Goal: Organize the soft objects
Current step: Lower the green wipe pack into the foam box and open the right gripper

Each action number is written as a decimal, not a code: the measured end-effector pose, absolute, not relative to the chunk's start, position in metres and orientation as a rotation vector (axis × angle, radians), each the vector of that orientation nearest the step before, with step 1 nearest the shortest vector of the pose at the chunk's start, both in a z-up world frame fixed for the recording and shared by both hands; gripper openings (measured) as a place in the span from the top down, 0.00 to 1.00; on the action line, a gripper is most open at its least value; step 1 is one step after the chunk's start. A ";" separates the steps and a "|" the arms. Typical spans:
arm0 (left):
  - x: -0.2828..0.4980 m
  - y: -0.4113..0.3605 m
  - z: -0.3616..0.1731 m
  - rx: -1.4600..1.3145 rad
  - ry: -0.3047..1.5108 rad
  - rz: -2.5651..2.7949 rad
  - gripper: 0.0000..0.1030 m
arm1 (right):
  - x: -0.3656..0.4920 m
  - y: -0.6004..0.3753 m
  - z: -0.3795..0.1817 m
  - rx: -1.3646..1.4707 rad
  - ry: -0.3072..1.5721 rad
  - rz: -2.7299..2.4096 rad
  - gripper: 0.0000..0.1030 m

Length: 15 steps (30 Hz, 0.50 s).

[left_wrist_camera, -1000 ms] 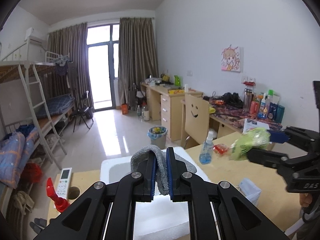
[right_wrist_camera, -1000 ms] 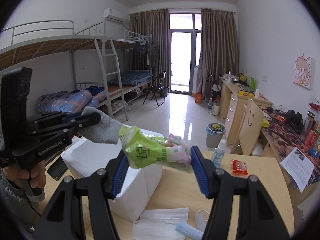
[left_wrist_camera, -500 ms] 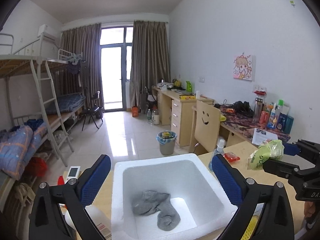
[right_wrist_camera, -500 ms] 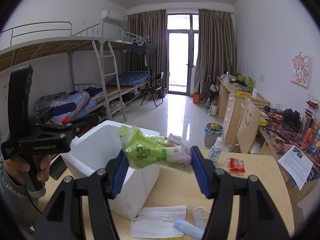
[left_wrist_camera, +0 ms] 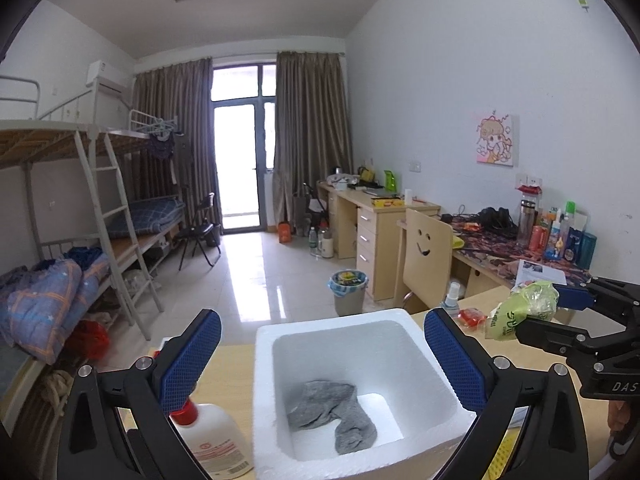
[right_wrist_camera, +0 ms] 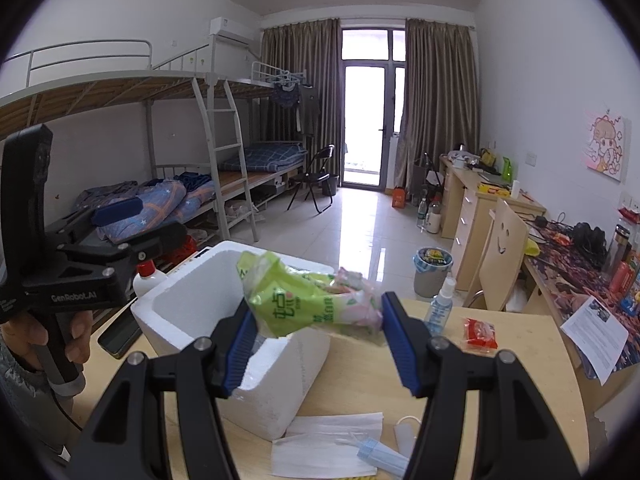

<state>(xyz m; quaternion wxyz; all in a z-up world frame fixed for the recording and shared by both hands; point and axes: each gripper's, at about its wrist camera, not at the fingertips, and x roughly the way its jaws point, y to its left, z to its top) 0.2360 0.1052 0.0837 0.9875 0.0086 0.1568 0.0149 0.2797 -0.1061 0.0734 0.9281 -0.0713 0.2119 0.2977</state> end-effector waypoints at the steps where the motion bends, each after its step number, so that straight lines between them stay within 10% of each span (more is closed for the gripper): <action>1: 0.235 0.106 0.084 0.017 0.314 0.034 0.01 | 0.280 -0.105 0.073 -0.145 0.435 0.614 0.37; 15: 0.214 0.134 0.085 0.010 0.305 0.123 0.01 | 0.282 -0.076 0.075 -0.179 0.432 0.690 0.37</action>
